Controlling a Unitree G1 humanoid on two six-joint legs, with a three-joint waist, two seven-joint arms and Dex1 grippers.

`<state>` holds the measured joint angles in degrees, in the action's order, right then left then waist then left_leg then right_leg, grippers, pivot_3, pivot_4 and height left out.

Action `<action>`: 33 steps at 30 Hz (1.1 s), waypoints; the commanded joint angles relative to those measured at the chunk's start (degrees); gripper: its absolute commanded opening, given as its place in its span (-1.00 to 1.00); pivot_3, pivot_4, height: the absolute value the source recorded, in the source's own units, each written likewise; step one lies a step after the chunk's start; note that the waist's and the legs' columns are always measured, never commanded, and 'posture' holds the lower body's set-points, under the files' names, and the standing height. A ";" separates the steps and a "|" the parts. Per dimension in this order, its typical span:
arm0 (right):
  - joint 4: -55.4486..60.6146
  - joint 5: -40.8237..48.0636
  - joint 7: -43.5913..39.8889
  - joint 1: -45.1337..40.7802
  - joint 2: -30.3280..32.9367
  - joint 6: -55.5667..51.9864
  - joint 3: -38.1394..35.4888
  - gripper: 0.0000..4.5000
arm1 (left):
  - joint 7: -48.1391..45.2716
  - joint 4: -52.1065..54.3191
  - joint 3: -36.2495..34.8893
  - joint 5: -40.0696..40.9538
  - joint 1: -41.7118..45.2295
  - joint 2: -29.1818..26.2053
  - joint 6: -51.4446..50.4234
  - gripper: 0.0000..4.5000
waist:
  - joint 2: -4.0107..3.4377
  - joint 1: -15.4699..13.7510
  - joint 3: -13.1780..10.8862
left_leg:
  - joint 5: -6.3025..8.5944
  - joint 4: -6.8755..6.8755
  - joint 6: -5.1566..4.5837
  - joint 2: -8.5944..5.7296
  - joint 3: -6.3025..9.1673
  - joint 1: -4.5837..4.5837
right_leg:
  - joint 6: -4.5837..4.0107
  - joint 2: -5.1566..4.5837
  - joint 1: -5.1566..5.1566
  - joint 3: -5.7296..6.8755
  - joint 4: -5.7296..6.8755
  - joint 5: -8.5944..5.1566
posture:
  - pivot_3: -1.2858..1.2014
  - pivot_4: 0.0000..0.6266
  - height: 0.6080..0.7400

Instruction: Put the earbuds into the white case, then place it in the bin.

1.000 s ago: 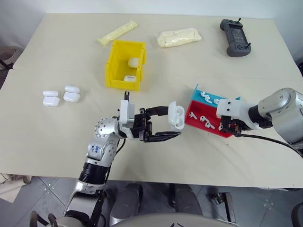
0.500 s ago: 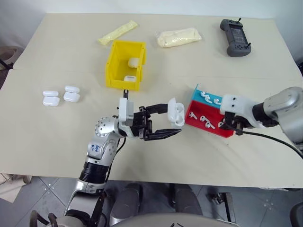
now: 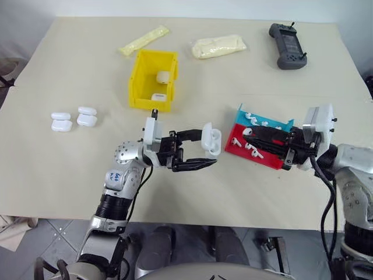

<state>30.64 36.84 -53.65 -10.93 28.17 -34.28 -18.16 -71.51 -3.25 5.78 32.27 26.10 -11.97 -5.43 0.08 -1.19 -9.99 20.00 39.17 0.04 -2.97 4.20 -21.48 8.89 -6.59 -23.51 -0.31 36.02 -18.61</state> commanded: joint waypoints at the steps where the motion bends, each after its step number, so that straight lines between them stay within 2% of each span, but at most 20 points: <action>1: 6.47 3.90 4.93 1.79 -2.48 1.17 1.61 -0.77 | -0.71 2.61 -0.64 1.79 0.20 -0.82 -0.88 0.22 | -0.01 -0.02 0.01 | 0.00 0.00 0.00 0.00 0.00 0.00 | 0.00 0.00 0.00 0.00 0.01 0.00 | 0.03 -0.52 1.00; 4: 8.57 4.56 9.98 2.71 -7.25 3.36 4.47 -0.77 | -0.98 4.27 -1.29 2.51 -0.41 -2.39 -2.64 0.22 | -0.01 0.04 0.01 | 0.00 0.00 0.00 -0.01 0.02 0.01 | 0.00 0.00 0.01 0.00 0.01 0.00 | 0.03 -0.52 1.00; 8: 9.44 6.01 13.00 2.05 -9.26 4.37 6.68 -0.77 | -1.14 4.83 -1.44 2.96 -0.64 -3.37 -3.49 0.22 | -0.01 0.06 0.01 | 0.00 -0.01 0.00 -0.03 0.01 0.02 | 0.00 -0.01 0.01 -0.02 0.03 0.00 | 0.03 -0.52 1.00; 18: 8.71 5.95 13.63 1.83 -8.34 7.26 12.73 -0.77 | -1.01 5.09 -1.49 2.87 -0.25 -3.16 -3.91 0.22 | -0.01 0.12 0.01 | 0.00 0.00 0.00 -0.06 0.03 0.02 | -0.01 -0.01 0.02 -0.02 0.03 0.00 | 0.03 -0.52 1.00; 33: 3.62 0.49 11.47 2.63 -6.41 12.36 19.16 -0.77 | -0.22 4.56 -1.63 2.49 0.67 -2.33 -3.14 0.22 | -0.01 0.14 0.01 | 0.00 0.00 0.00 -0.06 0.03 0.02 | -0.01 -0.01 0.02 -0.02 0.03 0.00 | 0.03 -0.52 1.00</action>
<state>34.76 37.95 -41.46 -8.53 21.15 -21.87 -0.27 -71.96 -0.73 4.53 33.63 25.55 -15.15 -9.64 0.06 -1.05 -9.98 20.00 39.17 0.04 -3.03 4.23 -21.46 8.88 -6.59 -23.49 -0.33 36.05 -18.61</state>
